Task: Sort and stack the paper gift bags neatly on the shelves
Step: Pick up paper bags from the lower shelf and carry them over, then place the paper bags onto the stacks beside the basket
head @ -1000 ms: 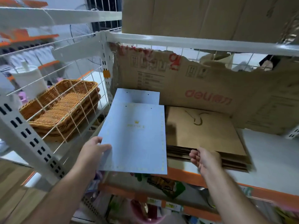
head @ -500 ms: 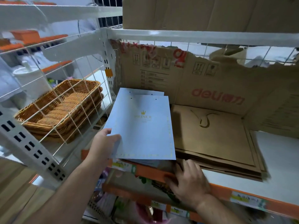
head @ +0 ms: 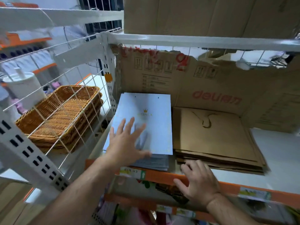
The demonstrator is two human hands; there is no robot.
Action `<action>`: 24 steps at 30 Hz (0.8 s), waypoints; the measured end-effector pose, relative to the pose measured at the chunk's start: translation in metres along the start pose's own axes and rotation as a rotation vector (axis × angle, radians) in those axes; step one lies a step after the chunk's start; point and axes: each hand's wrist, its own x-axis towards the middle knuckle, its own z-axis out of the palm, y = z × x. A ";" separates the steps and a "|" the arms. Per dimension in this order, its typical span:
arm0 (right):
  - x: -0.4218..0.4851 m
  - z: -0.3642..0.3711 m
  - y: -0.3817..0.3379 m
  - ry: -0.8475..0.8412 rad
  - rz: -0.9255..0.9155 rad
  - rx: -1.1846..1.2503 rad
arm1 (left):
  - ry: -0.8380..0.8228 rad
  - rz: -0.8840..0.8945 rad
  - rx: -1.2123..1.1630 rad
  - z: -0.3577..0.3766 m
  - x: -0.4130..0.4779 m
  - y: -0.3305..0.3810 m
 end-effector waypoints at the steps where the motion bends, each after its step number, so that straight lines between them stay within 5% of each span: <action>1: 0.000 -0.001 -0.001 -0.007 0.009 0.002 | -0.090 0.058 0.031 0.004 0.000 0.002; 24: 0.005 -0.009 -0.010 -0.110 0.080 -0.042 | -0.223 0.064 0.039 0.005 0.023 -0.012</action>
